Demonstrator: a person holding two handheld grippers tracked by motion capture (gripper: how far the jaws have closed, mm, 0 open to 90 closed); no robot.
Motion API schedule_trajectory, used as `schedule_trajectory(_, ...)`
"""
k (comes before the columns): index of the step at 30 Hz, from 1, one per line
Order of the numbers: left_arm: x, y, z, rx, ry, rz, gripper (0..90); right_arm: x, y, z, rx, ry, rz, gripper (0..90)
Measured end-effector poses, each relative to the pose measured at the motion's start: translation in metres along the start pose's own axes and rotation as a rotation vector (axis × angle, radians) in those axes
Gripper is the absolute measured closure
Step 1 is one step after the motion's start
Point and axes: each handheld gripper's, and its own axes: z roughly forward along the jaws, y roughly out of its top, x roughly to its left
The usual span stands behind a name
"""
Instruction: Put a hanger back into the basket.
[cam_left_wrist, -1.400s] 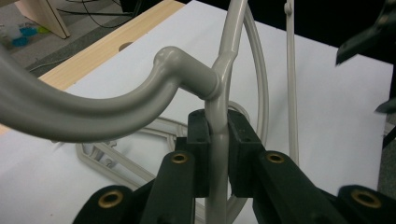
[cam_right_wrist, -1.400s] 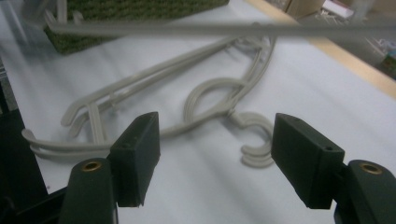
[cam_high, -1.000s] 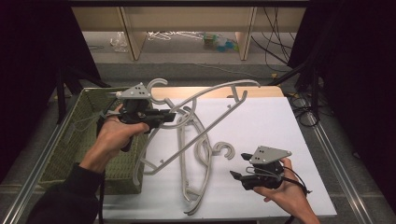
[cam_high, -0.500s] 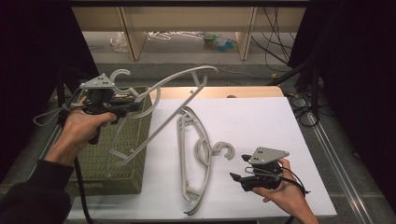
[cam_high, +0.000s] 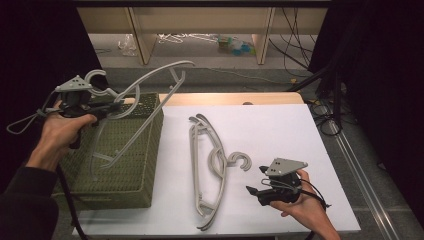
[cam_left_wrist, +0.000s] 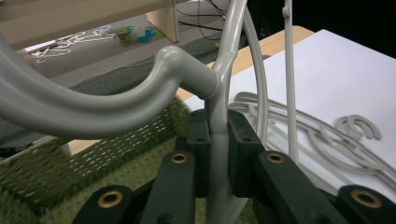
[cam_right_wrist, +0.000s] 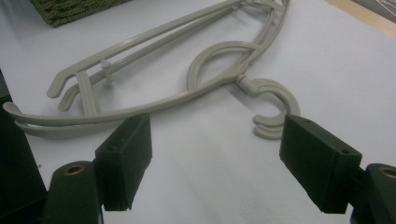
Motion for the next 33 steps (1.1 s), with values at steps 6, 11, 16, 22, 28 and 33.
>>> schedule_trajectory(6, 0.017, -0.013, -0.001, 0.025, 0.031, -0.004, 81.0, 0.0, -0.001, 0.002, 0.008, 0.003, 0.001, 26.2)
schedule_trajectory(11, 0.031, -0.027, -0.001, 0.033, 0.055, -0.022, 81.0, -0.001, -0.002, 0.003, 0.012, 0.0, -0.007, 26.1)
schedule_trajectory(16, 0.043, -0.039, -0.001, 0.069, 0.091, -0.034, 81.0, -0.001, -0.002, 0.004, 0.017, 0.003, -0.001, 26.1)
schedule_trajectory(22, 0.053, -0.053, -0.001, 0.139, 0.113, -0.022, 81.0, -0.001, -0.002, 0.005, 0.024, 0.007, -0.004, 26.1)
schedule_trajectory(28, 0.06, -0.066, -0.005, 0.185, 0.127, -0.05, 80.9, -0.002, -0.003, 0.004, 0.022, 0.001, 0.003, 26.1)
schedule_trajectory(33, 0.069, -0.076, -0.004, 0.213, 0.153, -0.057, 80.9, -0.001, -0.003, 0.005, 0.024, 0.007, -0.002, 26.1)
